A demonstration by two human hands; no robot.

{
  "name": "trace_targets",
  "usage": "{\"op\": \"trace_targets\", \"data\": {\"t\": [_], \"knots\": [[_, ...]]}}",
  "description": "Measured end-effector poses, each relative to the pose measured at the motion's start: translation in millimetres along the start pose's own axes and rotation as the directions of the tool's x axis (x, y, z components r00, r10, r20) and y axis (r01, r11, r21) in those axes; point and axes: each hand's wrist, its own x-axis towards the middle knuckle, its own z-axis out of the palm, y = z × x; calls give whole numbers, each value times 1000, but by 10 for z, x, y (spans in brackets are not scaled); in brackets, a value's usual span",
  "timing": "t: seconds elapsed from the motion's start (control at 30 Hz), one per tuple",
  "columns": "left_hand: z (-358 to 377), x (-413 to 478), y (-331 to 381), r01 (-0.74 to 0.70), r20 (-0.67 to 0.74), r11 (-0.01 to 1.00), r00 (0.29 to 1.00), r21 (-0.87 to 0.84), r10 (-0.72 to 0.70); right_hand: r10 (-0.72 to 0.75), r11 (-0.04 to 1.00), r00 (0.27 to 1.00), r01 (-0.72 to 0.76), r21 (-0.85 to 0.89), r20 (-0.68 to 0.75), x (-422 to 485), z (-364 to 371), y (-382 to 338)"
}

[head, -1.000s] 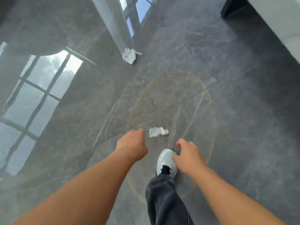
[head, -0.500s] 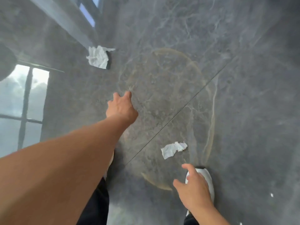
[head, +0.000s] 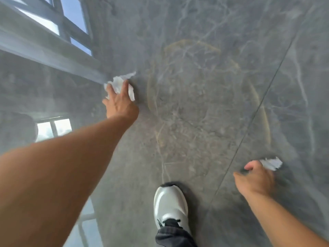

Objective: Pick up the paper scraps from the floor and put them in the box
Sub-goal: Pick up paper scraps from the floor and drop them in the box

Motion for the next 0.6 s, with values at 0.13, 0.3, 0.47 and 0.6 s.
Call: {"op": "trace_targets", "data": {"t": [0.13, 0.3, 0.47, 0.6], "knots": [[134, 231, -172, -104, -100, 994, 989, 18, 105, -46, 998, 999, 45, 45, 7, 65, -40, 81], [126, -16, -19, -203, 87, 970, 977, 132, 192, -53, 991, 998, 50, 127, 23, 38, -155, -17], [116, -628, 569, -350, 182, 934, 926, 78, 332, -167, 975, 985, 158, 154, 48, -10, -398, -253], [94, -1053, 1178, -462, 261, 884, 863, 68, 432, -188, 956, 982, 174, 237, 37, 77, -759, -250]]}}
